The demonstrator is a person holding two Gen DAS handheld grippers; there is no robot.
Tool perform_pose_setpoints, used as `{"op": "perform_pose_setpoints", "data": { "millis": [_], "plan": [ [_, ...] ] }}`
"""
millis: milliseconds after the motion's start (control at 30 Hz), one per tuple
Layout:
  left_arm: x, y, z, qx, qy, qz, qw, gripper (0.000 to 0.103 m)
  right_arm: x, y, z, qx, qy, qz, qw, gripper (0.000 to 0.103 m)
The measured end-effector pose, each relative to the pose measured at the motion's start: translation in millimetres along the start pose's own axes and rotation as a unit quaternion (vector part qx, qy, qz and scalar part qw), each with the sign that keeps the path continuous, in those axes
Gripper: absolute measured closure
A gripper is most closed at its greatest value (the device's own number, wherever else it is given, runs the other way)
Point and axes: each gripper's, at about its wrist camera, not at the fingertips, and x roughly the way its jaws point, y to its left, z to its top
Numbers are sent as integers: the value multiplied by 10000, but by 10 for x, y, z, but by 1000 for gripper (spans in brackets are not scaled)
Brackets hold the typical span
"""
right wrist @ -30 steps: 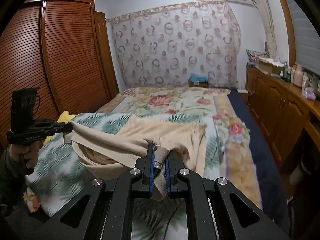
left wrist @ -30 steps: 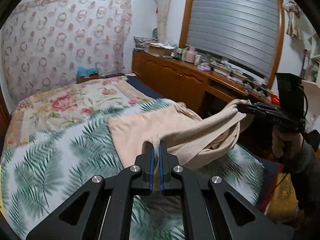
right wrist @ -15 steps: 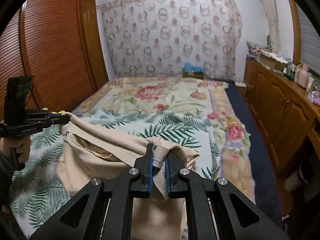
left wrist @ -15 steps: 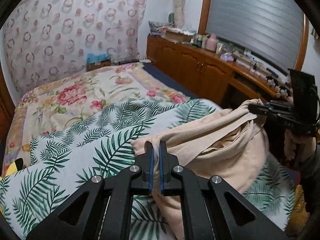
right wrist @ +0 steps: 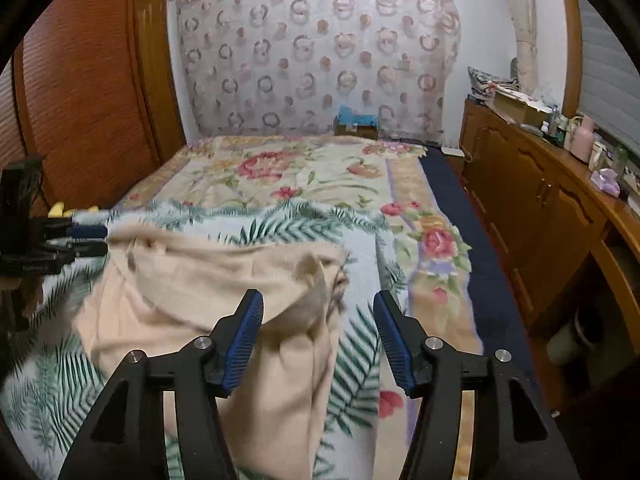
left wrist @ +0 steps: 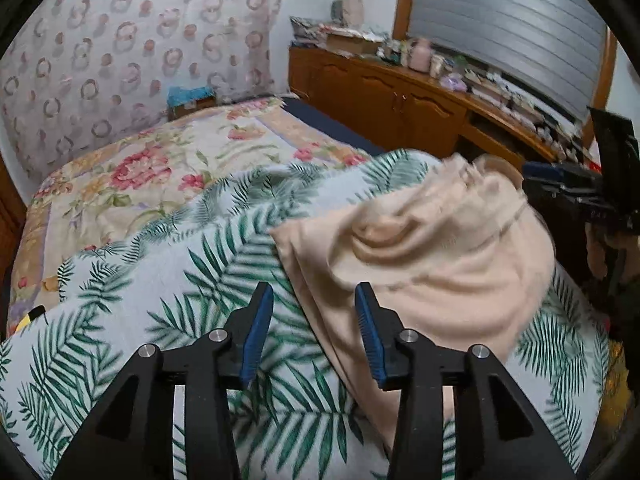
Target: Fold small clothes
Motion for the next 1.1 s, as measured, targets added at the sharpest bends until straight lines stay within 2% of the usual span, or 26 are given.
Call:
{"op": "perform_pose_setpoints", "data": {
  "millis": [233, 467, 533, 633, 733, 800, 867, 967, 1067, 1100],
  "plan": [
    [182, -59, -46, 194, 304, 143, 9992, 54, -160, 182, -109, -464, 351, -73, 9983, 43],
    [288, -20, 143, 144, 203, 140, 9996, 54, -57, 202, 94, -684, 342, 140, 9970, 43],
    [312, -4, 214, 155, 130, 191, 9996, 54, 24, 207, 193, -776, 313, 204, 9963, 50],
    [345, 60, 294, 107, 34, 228, 9997, 54, 102, 172, 275, -894, 176, 416, 9950, 86],
    [371, 134, 355, 30, -67, 309, 9995, 54, 122, 97, 397, -758, -26, 633, 9951, 96],
    [376, 190, 373, -13, -150, 436, 9989, 54, 109, 26, 431, -572, -159, 715, 9957, 99],
    [376, 251, 382, -88, -204, 585, 9980, 54, 130, -105, 449, -279, -238, 607, 9975, 100],
    [336, 371, 392, -293, -260, 678, 9969, 54, 236, -323, 429, 163, -20, 152, 9997, 100],
    [267, 398, 362, -322, -305, 660, 9968, 54, 258, -339, 381, 196, 171, 48, 9996, 100],
    [251, 390, 345, -315, -310, 656, 9969, 54, 225, -298, 366, 158, 164, 60, 9997, 94]
  ]
}}
